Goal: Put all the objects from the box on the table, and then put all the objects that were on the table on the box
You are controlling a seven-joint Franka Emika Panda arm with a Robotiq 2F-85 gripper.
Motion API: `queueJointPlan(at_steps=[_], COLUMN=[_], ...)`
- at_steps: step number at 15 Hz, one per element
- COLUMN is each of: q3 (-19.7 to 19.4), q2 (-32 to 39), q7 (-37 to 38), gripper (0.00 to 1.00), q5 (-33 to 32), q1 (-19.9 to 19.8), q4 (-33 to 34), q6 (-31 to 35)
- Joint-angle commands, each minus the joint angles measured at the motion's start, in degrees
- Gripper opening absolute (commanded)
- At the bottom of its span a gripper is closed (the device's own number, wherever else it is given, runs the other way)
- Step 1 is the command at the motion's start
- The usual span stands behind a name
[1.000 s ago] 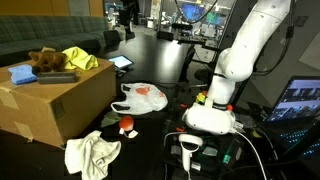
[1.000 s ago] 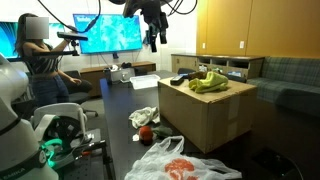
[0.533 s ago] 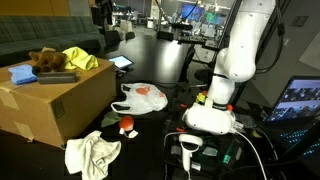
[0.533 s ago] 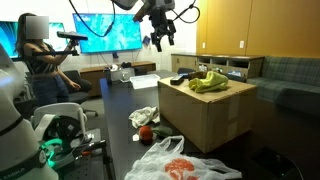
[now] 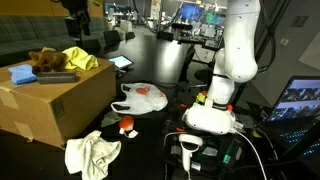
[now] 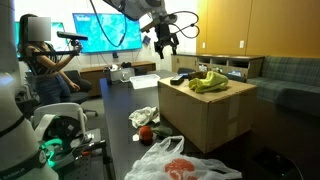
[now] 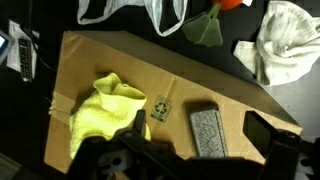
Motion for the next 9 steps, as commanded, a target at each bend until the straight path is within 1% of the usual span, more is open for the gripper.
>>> queueJointPlan(at_steps=[1,4,6,9], q3=[-0.9,-1.1,-1.0,-1.1], q2=[7.0,11.1,13.1,15.9], q7=[-3.9,-8.6,-12.6,-17.4], gripper=[1.00,1.00,1.00,1.00], q5=[1.7,4.6,8.0,12.0], q1=[1.9,1.5,0.5,-0.5], q4=[7.6,10.5,11.2,12.3], q6=[1.9,4.7,7.1,8.8])
